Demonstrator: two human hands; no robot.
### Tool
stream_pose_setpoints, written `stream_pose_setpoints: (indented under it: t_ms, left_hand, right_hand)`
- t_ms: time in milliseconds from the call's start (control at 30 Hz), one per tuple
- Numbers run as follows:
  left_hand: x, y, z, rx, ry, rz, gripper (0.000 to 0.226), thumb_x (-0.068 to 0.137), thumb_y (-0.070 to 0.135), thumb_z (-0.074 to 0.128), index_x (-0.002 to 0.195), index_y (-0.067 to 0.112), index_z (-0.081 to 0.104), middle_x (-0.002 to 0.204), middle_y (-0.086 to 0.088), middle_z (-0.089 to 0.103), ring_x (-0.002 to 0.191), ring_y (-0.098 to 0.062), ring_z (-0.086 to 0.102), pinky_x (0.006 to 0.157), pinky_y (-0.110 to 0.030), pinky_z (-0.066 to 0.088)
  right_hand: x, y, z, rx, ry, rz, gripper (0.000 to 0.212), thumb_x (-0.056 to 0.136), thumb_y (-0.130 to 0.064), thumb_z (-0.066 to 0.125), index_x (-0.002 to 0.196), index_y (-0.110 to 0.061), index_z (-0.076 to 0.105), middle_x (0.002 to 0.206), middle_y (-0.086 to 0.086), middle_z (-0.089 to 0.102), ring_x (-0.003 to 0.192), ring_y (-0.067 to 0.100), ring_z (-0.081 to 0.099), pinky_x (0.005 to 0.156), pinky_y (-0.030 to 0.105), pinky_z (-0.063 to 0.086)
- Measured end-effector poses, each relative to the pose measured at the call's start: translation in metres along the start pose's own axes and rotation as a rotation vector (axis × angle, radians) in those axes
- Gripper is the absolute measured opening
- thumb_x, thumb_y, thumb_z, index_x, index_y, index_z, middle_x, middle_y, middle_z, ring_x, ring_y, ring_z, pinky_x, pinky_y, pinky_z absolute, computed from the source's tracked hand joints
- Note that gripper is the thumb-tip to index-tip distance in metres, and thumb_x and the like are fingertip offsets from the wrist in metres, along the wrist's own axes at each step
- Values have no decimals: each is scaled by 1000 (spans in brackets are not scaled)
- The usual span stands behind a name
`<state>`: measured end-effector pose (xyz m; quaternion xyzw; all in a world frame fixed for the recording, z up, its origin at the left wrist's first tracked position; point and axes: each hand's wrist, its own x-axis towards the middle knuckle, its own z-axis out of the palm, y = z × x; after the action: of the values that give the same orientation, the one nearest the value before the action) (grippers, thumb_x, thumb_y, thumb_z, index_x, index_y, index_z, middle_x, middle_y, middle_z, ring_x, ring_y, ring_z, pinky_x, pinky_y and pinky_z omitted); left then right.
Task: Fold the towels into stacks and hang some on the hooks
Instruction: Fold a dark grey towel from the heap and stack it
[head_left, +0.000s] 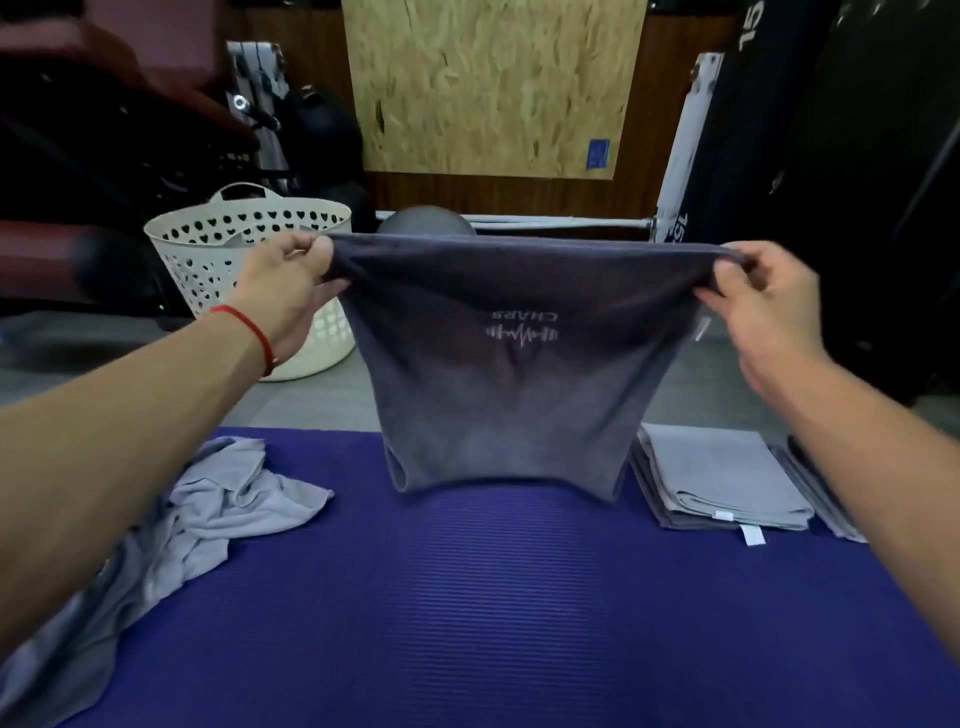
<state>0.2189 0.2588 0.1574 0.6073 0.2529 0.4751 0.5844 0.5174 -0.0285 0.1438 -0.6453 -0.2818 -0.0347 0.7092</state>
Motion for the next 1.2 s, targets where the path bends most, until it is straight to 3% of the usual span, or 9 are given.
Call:
stream_pose_setpoints:
  t_ms: [133, 267, 333, 433, 567, 867, 1000, 1067, 1200]
  left_hand:
    - [-50, -21, -26, 74, -142, 27, 10, 104, 10, 52, 96, 10, 58, 107, -20, 61, 103, -24, 65, 92, -35, 58]
    - [-124, -86, -67, 213, -186, -109, 8, 100, 8, 57, 98, 4, 63, 94, -24, 67, 79, -29, 68, 76, -27, 62]
    - [-169, -131, -91, 314, -277, -228, 8, 97, 1, 58, 98, -3, 64, 90, -29, 68, 73, -28, 66, 66, -25, 61]
    - [-233, -189, -126, 506, -437, -422, 12, 90, -6, 67, 88, 5, 70, 86, -26, 69, 72, -20, 65, 67, -22, 58]
    - [-289, -228, -156, 843, -677, -462, 24, 82, 13, 83, 85, 35, 72, 84, 9, 76, 79, -4, 69, 77, -20, 52]
    - [-394, -233, -197, 1001, -1005, 7, 18, 97, 39, 57, 83, 29, 54, 89, 22, 53, 85, 2, 53, 77, -18, 44]
    - [-433, -242, -213, 1013, -1042, -22, 3, 96, 38, 55, 93, 38, 56, 97, 30, 48, 87, 5, 55, 72, -19, 50]
    - [-423, -231, -201, 1059, -1004, -57, 24, 78, 25, 55, 95, 41, 61, 101, 29, 53, 91, 6, 59, 71, -17, 51]
    - [-348, -228, -150, 1065, -856, -183, 20, 75, 28, 57, 91, 37, 63, 95, 20, 60, 86, 0, 62, 74, -16, 48]
  right_hand:
    - [-39, 11, -38, -2, -51, 7, 17, 101, -3, 57, 101, -16, 68, 96, 4, 66, 91, 18, 71, 78, 29, 62]
    - [-101, 66, -78, -239, -297, 130, 19, 99, 0, 57, 87, -12, 66, 75, 8, 63, 55, 22, 62, 56, 31, 55]
    - [-140, 102, -97, -384, -491, 229, 17, 100, 1, 56, 90, -9, 65, 75, 9, 66, 58, 26, 63, 60, 32, 53]
    - [-197, 145, -123, -683, -781, 274, 23, 96, -5, 65, 87, -26, 67, 82, -8, 72, 73, 14, 68, 71, 29, 55]
    - [-251, 167, -145, -933, -1178, 292, 20, 95, -20, 68, 87, -38, 63, 94, -22, 67, 93, -7, 58, 74, 10, 42]
    - [-333, 164, -207, -957, -1614, 307, 13, 86, -35, 67, 80, -45, 61, 97, -23, 57, 90, -1, 58, 75, 12, 40]
    - [-351, 160, -214, -941, -1724, 294, 11, 86, -38, 56, 96, -41, 58, 100, -28, 52, 90, -12, 53, 75, 9, 38]
    - [-332, 155, -202, -974, -1734, 333, 24, 82, -42, 49, 101, -45, 64, 102, -25, 58, 92, -7, 57, 78, 12, 44]
    - [-271, 173, -165, -985, -1296, 299, 13, 94, -29, 64, 94, -40, 71, 95, -21, 69, 87, -1, 65, 81, 23, 51]
